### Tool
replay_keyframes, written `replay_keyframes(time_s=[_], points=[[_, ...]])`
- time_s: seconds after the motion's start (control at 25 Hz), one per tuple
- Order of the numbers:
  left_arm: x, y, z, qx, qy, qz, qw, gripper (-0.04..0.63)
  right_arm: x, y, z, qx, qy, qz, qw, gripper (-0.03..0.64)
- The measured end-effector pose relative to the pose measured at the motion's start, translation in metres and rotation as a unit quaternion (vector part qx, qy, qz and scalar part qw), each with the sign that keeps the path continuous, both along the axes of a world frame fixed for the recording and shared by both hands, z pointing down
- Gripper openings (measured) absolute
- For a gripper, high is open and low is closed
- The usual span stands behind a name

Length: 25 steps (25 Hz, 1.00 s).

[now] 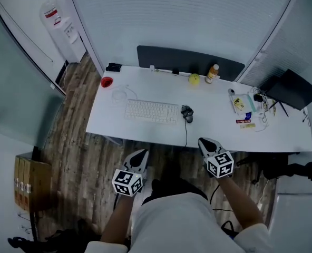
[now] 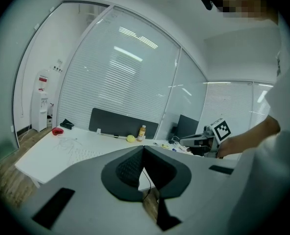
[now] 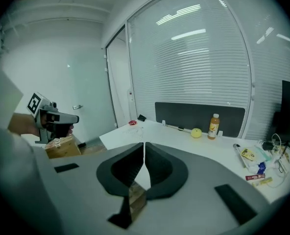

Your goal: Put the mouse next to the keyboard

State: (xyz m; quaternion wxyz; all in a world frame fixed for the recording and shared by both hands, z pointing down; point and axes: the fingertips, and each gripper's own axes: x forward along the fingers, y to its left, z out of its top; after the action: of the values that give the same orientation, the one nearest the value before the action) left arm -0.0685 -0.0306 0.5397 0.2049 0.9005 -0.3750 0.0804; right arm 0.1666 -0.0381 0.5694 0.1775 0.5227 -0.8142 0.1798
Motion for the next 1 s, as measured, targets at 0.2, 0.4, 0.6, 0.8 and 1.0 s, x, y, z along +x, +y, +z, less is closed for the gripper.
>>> replay_keyframes(time_s=[0.2, 0.4, 0.6, 0.8, 1.0], points=[[0.012, 0.011, -0.01, 0.012, 0.006, -0.002, 0.9999, 0.017, 0.005, 0.02, -0.02, 0.026, 0.012, -0.026, 0.999, 0.035], [0.028, 0.023, -0.028, 0.027, 0.018, -0.013, 0.9994, 0.017, 0.016, 0.033, -0.034, 0.044, 0.009, -0.06, 0.997, 0.035], [0.043, 0.032, -0.038, 0.037, 0.007, -0.032, 0.9988, 0.017, 0.038, 0.041, -0.045, 0.054, -0.016, -0.069, 0.996, 0.035], [0.052, 0.035, -0.04, 0.038, 0.007, -0.059, 0.9975, 0.017, 0.063, 0.038, -0.051, 0.066, -0.024, -0.064, 0.995, 0.029], [0.057, 0.034, -0.043, 0.042, 0.006, -0.075, 0.9963, 0.017, 0.075, 0.031, -0.056, 0.07, -0.033, -0.066, 0.995, 0.03]])
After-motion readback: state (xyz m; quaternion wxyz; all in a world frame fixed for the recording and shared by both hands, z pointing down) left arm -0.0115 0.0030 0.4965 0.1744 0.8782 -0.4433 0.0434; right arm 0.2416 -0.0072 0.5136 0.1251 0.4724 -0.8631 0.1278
